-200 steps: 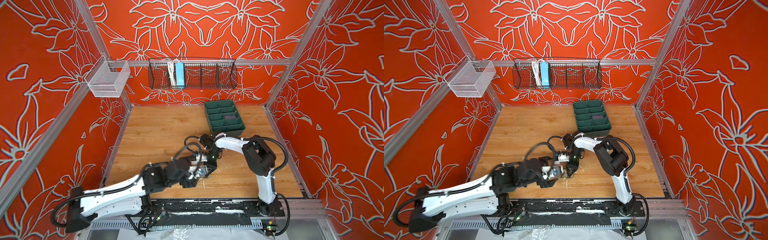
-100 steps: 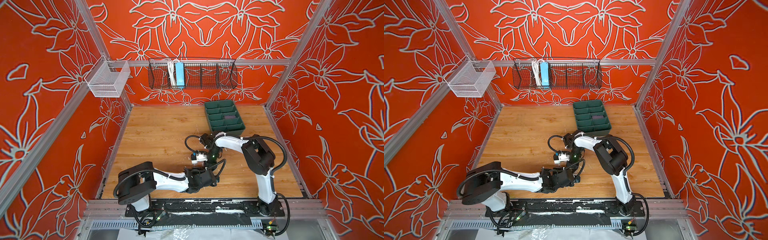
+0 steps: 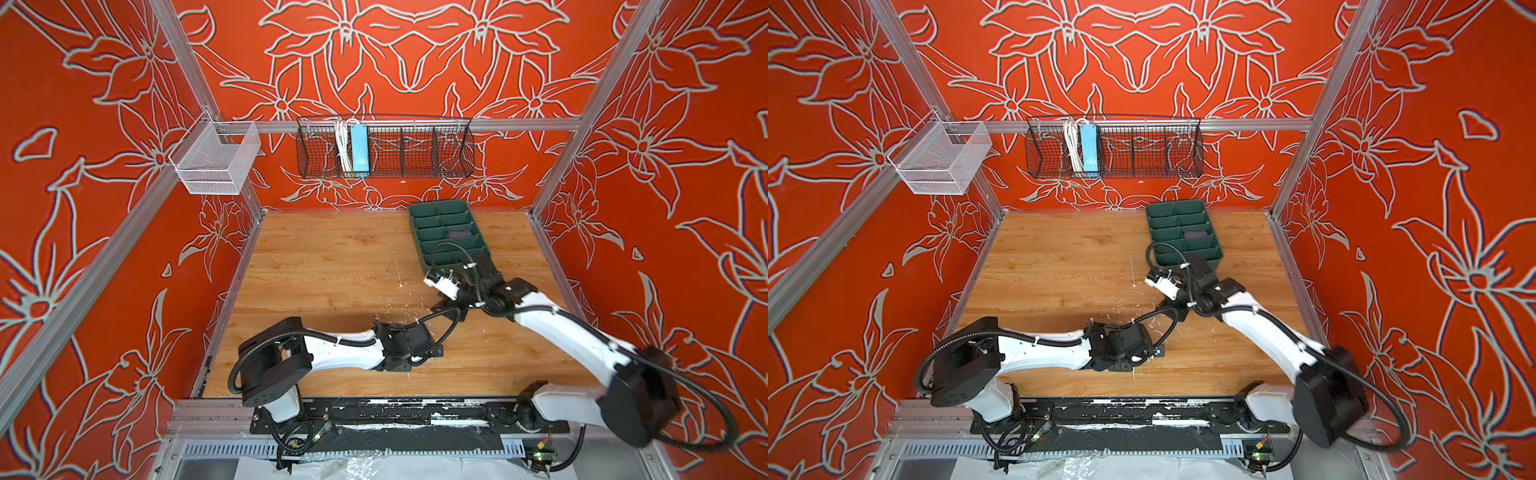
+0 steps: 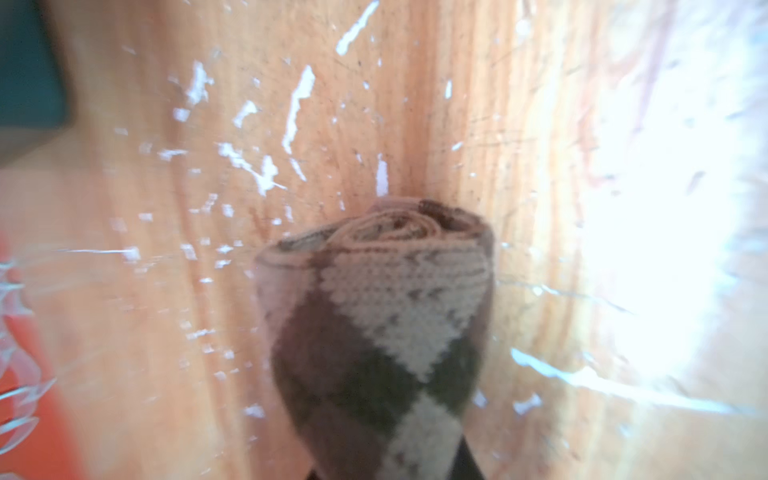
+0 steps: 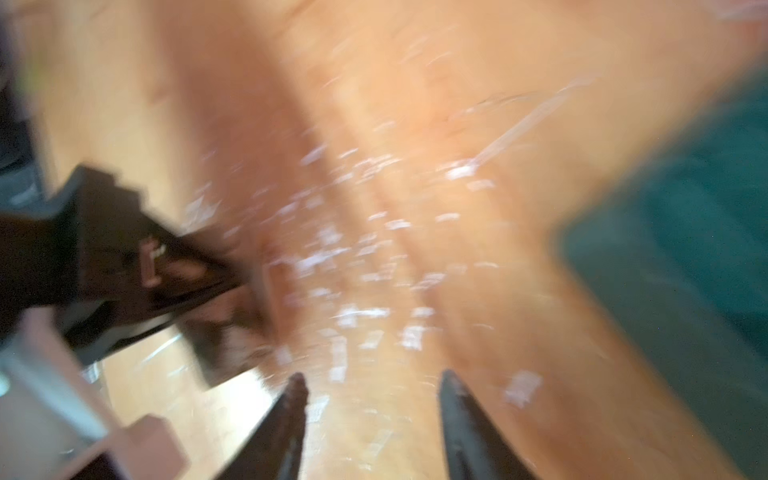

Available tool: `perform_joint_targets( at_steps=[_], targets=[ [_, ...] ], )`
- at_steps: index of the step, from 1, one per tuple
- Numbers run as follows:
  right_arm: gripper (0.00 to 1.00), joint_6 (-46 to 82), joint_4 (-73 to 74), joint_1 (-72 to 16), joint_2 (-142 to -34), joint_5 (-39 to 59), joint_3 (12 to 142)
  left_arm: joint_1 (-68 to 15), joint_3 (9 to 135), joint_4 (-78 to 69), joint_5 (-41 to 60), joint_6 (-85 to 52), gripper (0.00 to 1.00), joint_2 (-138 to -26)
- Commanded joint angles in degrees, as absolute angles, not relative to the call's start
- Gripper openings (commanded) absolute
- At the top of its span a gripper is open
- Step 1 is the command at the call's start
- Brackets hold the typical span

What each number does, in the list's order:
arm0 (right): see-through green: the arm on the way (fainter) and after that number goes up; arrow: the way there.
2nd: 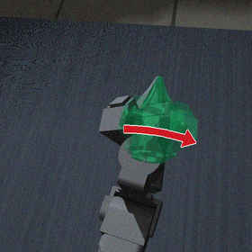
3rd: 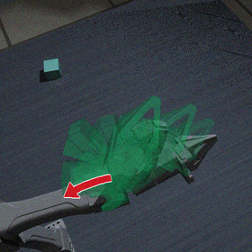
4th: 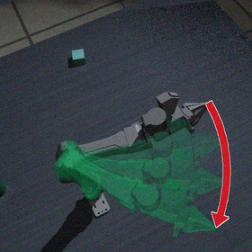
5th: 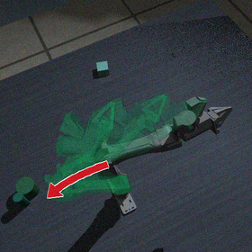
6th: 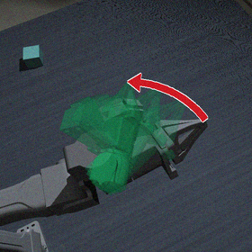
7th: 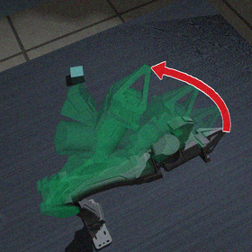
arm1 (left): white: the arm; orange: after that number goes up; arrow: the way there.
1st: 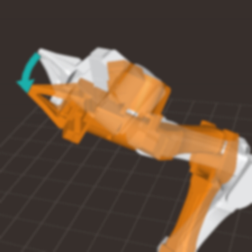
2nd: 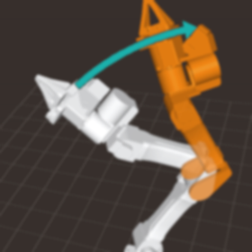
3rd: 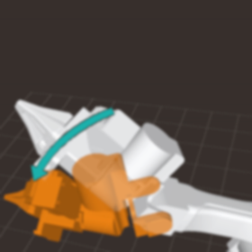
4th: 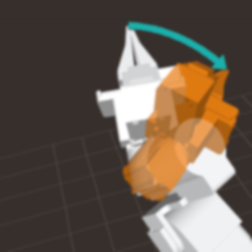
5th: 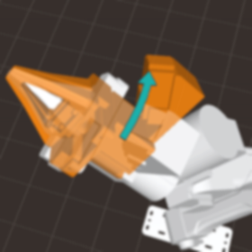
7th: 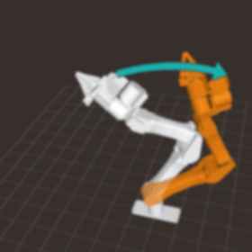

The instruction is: Roll the socks

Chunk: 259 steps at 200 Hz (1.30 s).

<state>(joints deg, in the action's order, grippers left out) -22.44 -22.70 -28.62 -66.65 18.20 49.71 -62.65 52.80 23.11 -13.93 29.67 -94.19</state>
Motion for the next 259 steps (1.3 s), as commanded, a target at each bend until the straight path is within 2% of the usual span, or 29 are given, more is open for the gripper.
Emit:
perform_joint_targets(
  at_steps=[1, 13, 35, 57, 67, 74, 87, 108, 152, 204, 214, 227, 259],
  targets=[
    [0.64, -17.8, -11.3, -28.4, -54.8, 6.2, 44.0, -59.5, 54.5, 35.0, -0.6, 29.2, 0.02, -97.2],
    [0.66, -20.8, -10.5, -28.3, -47.7, 7.6, 41.8, -57.5, 57.1, 37.9, 3.4, 29.5, 0.02, -99.0],
    [0.65, -30.5, -13.6, -28.4, -38.0, 18.9, 39.4, -52.6, 63.3, 44.9, 14.5, 31.0, 0.02, -103.6],
    [0.63, -36.4, -19.0, -30.5, -36.0, 32.1, 39.9, -47.1, 70.8, 53.4, 23.6, 32.3, 0.02, -112.2],
    [0.63, -40.5, -21.8, -34.7, -36.9, 34.2, 39.8, -45.0, 74.2, 56.6, 26.4, 32.2, 0.02, -116.3],
    [0.64, -43.4, -23.2, -39.9, -38.0, 30.9, 39.2, -43.8, 76.4, 58.0, 27.8, 31.7, 0.02, -118.9],
    [0.67, -46.7, -22.0, -49.7, -41.2, 17.8, 37.3, -42.5, 79.9, 60.7, 29.4, 31.3, 0.02, -122.8],
    [0.68, -49.5, -16.5, -57.6, -50.6, 4.8, 35.2, -41.7, 82.5, 62.6, 29.4, 30.9, 0.02, -126.3],
    [0.71, -50.4, 1.9, -58.9, -69.9, -5.3, 32.0, -41.0, 82.8, 62.5, 29.5, 30.3, 0.02, -126.2],
    [0.7, -45.2, 8.0, -58.4, -83.7, -8.0, 34.1, -41.0, 83.2, 62.4, 29.4, 30.2, 0.03, -126.4],
    [0.67, -44.5, 7.7, -58.4, -85.3, -7.0, 34.7, -41.0, 83.3, 62.4, 29.4, 30.2, 0.03, -126.1],
    [0.58, -44.0, 5.8, -58.4, -87.0, -5.0, 36.0, -41.0, 83.3, 62.0, 29.4, 30.1, 0.03, -125.4],
    [0.2, -43.8, -3.4, -58.5, -89.2, -1.9, 40.4, -41.0, 81.6, 58.2, 28.3, 29.0, 0.11, -120.7]
  ],
)
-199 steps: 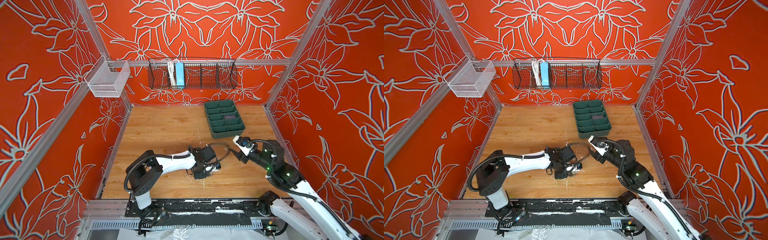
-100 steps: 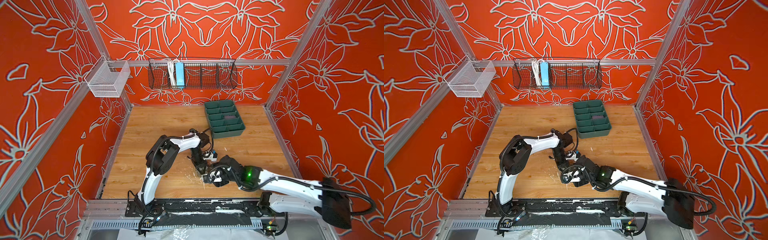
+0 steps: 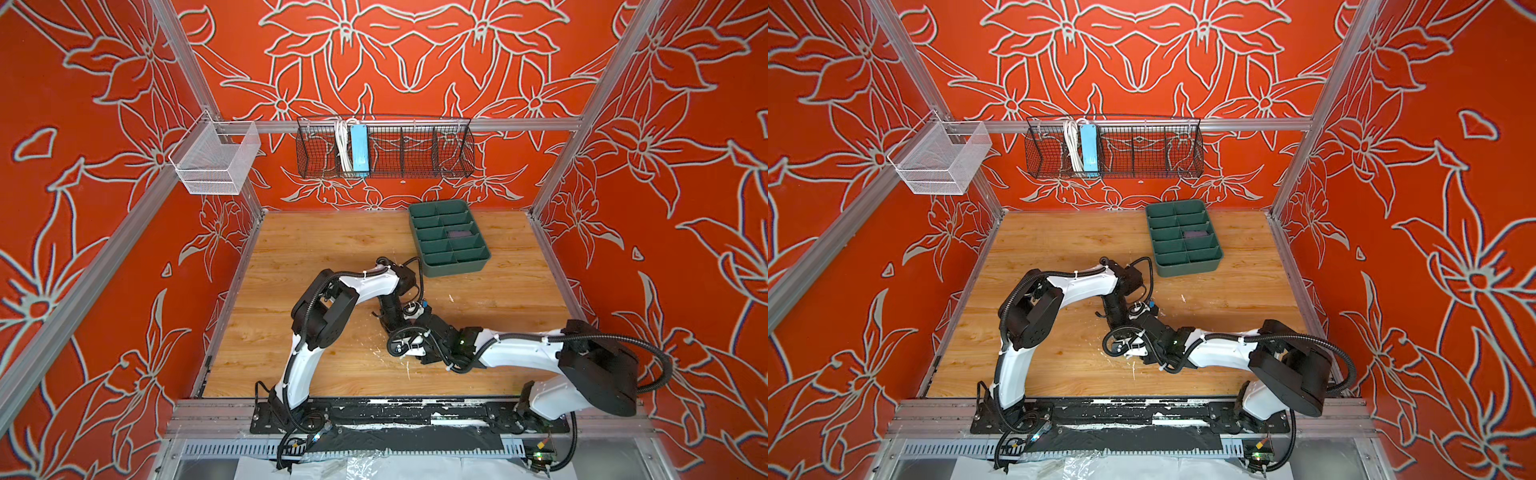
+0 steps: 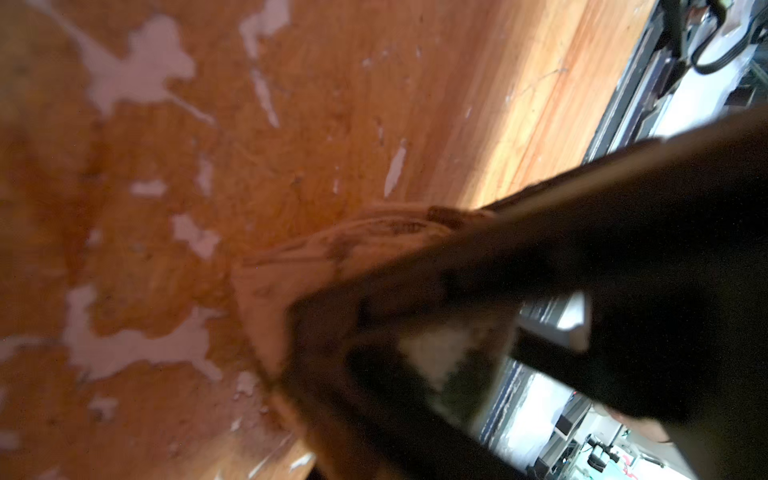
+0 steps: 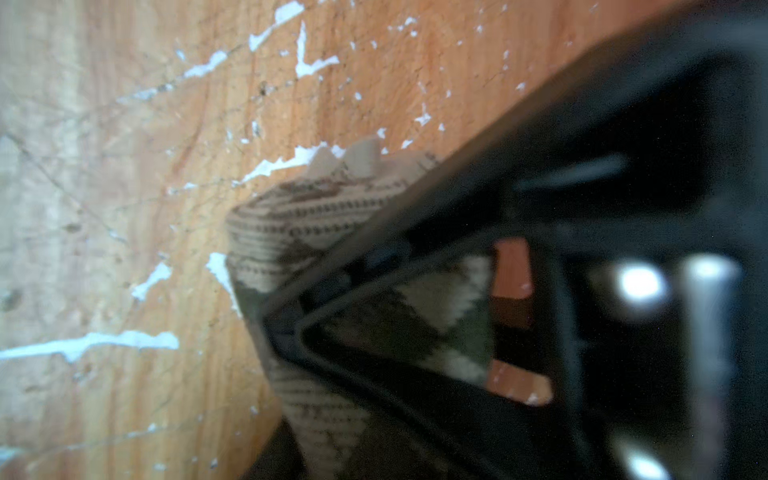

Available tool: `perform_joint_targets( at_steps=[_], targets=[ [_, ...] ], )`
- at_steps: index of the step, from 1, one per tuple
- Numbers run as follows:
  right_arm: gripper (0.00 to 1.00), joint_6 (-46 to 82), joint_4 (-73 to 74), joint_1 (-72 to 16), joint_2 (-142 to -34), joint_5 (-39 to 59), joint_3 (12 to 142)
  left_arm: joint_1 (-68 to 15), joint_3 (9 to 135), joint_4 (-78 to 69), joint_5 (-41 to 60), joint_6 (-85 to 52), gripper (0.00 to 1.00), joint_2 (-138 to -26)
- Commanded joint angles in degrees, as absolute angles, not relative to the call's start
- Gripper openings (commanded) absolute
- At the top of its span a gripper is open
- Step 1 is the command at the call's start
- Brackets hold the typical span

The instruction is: Roll the socks

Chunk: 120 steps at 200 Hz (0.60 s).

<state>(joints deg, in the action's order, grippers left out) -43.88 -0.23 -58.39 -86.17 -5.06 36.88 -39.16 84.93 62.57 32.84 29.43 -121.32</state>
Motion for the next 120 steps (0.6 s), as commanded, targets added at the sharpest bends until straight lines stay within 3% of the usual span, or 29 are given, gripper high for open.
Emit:
perform_joint_targets(
  at_steps=[1, 31, 79, 88, 94, 120],
  targets=[
    [0.19, -43.9, -3.7, -58.5, -89.3, -1.7, 40.5, -41.0, 81.5, 58.0, 28.2, 28.9, 0.12, -120.4],
    [0.02, -43.3, -10.4, -58.4, -87.6, -0.3, 41.2, -41.0, 77.3, 50.5, 24.7, 26.3, 0.38, -110.5],
    [0.0, -35.6, -25.6, -56.4, -81.1, -0.4, 44.0, -41.0, 70.0, 43.6, 20.0, 23.6, 0.7, -91.4],
    [0.0, -33.7, -27.3, -55.6, -79.0, 0.0, 44.3, -41.0, 68.9, 43.5, 18.9, 23.2, 0.81, -88.1],
    [0.0, -32.4, -28.1, -54.9, -77.4, 0.1, 44.5, -41.0, 68.3, 43.6, 18.3, 23.1, 1.0, -86.0],
    [0.0, -29.4, -30.6, -51.3, -70.4, 0.7, 45.2, -41.0, 65.3, 42.7, 13.4, 21.5, 0.97, -75.9]
  ],
)
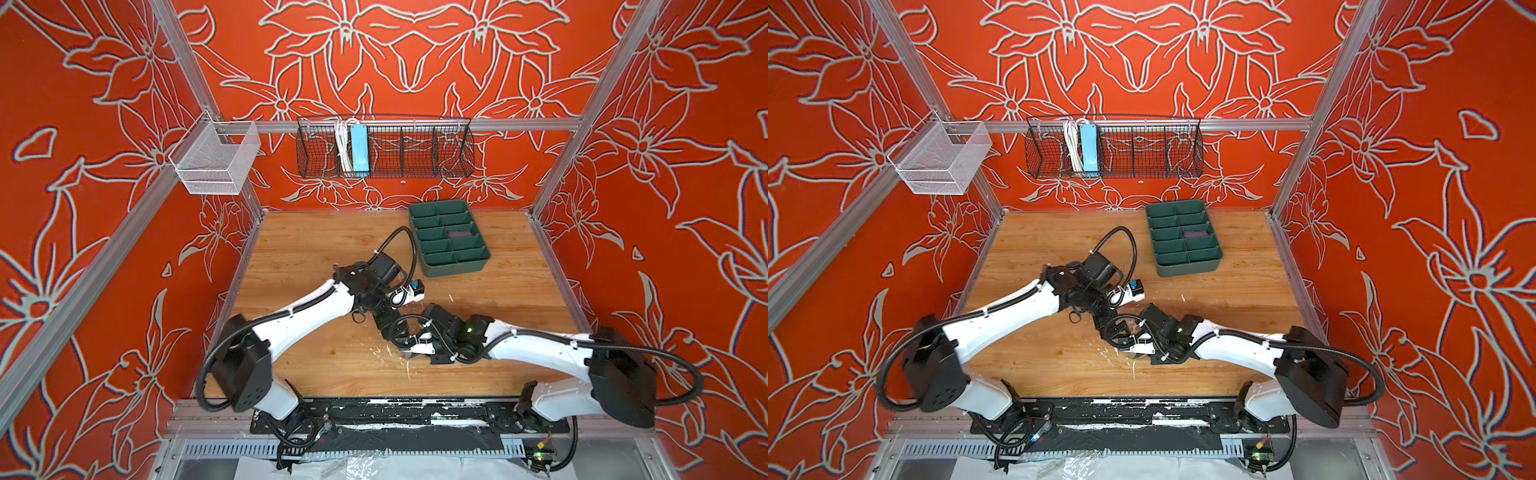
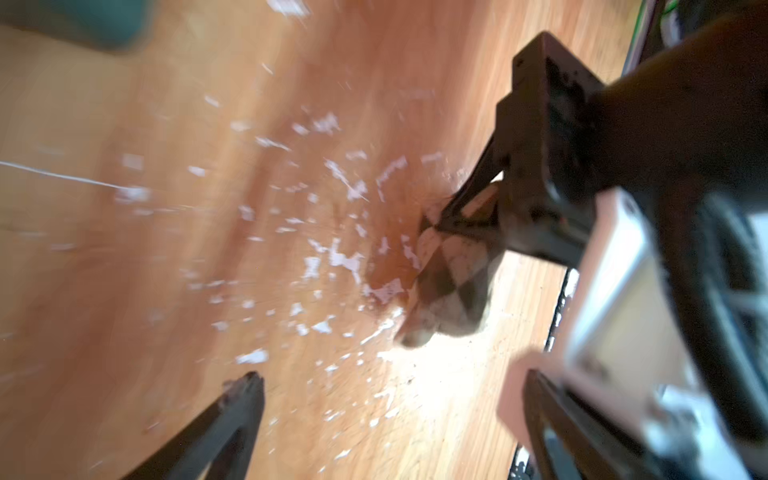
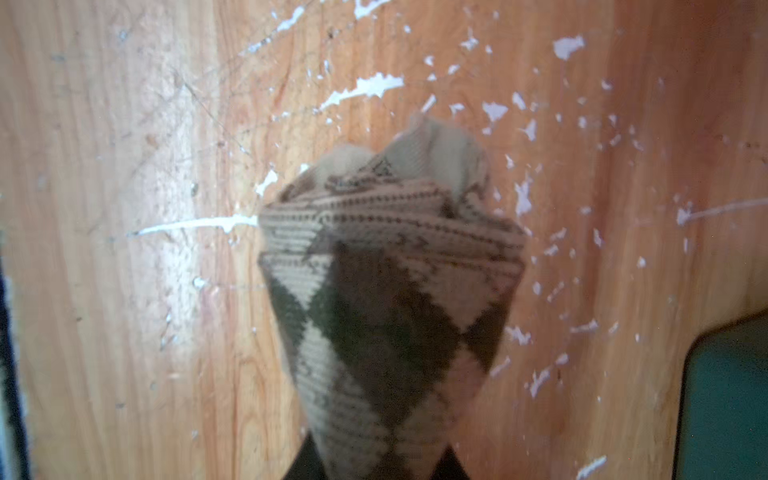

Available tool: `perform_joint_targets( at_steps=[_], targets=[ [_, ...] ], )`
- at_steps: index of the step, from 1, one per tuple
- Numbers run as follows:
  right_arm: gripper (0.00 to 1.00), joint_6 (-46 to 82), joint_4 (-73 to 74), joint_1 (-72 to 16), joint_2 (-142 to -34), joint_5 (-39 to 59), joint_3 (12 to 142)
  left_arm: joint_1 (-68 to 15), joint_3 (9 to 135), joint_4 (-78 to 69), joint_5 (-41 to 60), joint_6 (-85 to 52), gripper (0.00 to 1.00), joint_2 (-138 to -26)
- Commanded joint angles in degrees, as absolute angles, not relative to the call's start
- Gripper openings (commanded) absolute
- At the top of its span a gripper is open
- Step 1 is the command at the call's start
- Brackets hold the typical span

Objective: Roll the socks
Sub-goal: 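Carry the rolled sock to the green tray while the left arm withdraws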

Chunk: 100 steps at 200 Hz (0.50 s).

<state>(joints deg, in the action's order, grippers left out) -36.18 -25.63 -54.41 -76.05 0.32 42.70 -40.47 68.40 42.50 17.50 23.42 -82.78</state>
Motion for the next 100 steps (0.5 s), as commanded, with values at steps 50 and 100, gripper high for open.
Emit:
perform_joint_targets(
  at_steps=[50, 100],
  targets=[
    [0.0, -31.6, -28.6, -34.0, -64.6, -2.2, 55.2, -41.0, 55.0, 32.2, -6.8, 14.5, 0.97, -52.2],
    [0.0, -48.4, -19.1, -23.7, -85.0, -15.6, 73.3, -41.0, 50.0, 30.6, -13.0, 13.0, 0.97, -42.6]
  ],
)
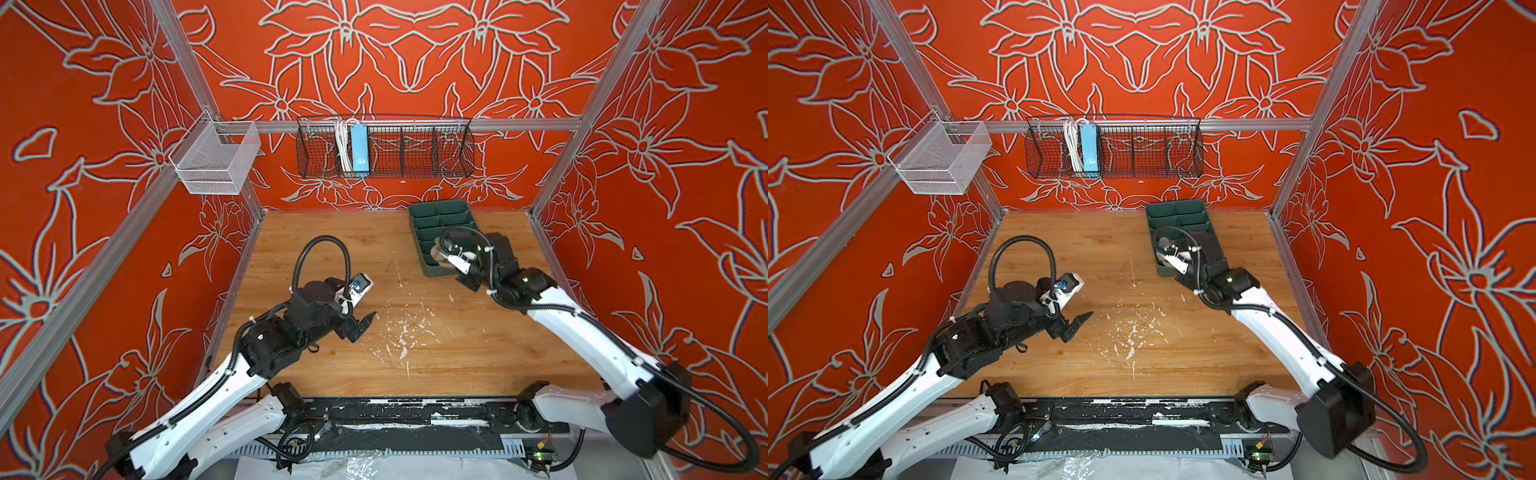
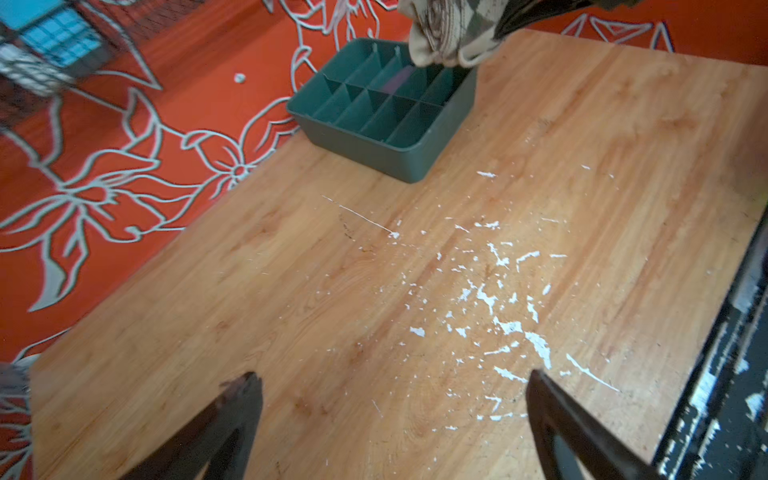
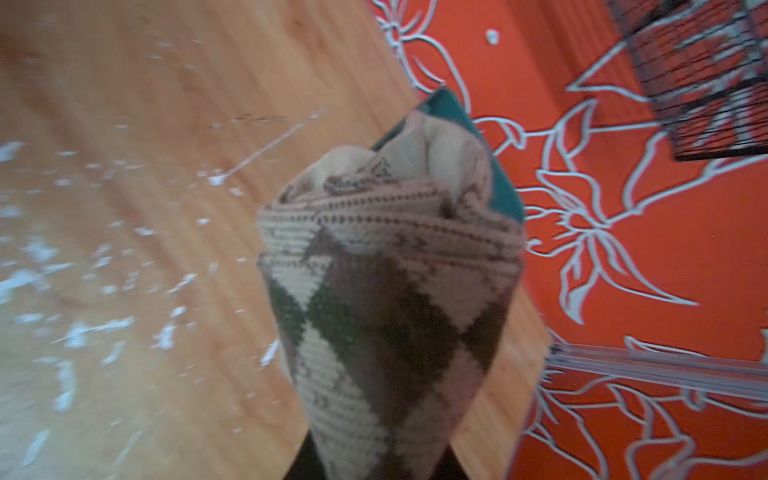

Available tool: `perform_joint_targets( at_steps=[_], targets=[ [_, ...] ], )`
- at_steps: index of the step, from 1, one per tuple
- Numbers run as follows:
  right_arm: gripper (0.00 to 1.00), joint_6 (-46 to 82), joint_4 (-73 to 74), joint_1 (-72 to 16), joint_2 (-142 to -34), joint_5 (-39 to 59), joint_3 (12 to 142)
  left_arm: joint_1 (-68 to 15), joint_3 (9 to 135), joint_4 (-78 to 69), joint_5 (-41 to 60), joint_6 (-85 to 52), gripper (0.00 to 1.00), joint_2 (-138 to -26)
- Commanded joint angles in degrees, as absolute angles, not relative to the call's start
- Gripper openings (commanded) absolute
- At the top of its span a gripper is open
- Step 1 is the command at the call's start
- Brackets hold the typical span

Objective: Roll the socks
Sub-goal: 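Carry the rolled sock to the green tray while the left arm withdraws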

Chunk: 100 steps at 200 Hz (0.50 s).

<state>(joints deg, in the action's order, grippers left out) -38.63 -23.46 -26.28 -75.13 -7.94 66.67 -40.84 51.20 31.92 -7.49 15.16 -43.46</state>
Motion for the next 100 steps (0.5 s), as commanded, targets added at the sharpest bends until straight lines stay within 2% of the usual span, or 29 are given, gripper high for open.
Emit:
perform_joint_targets(
  at_steps=[1, 49, 100],
  targets=[
    [0.0, -48.8, -19.2, -23.6, -85.6, -15.9, 73.7, -41.0, 49.9, 30.7, -13.0, 13.0, 0.97, -42.6],
    [0.0, -64.4, -20.5, -22.2, -102.6, -17.6, 84.7, -41.0, 48.2, 31.7, -14.1, 13.4, 0.97, -42.7],
    [0.0, -58.7, -21.5, -20.4, -112.1, -16.3, 96.0, -41.0, 47.7, 31.4, -12.8, 13.0, 0.97, -43.7]
  ],
)
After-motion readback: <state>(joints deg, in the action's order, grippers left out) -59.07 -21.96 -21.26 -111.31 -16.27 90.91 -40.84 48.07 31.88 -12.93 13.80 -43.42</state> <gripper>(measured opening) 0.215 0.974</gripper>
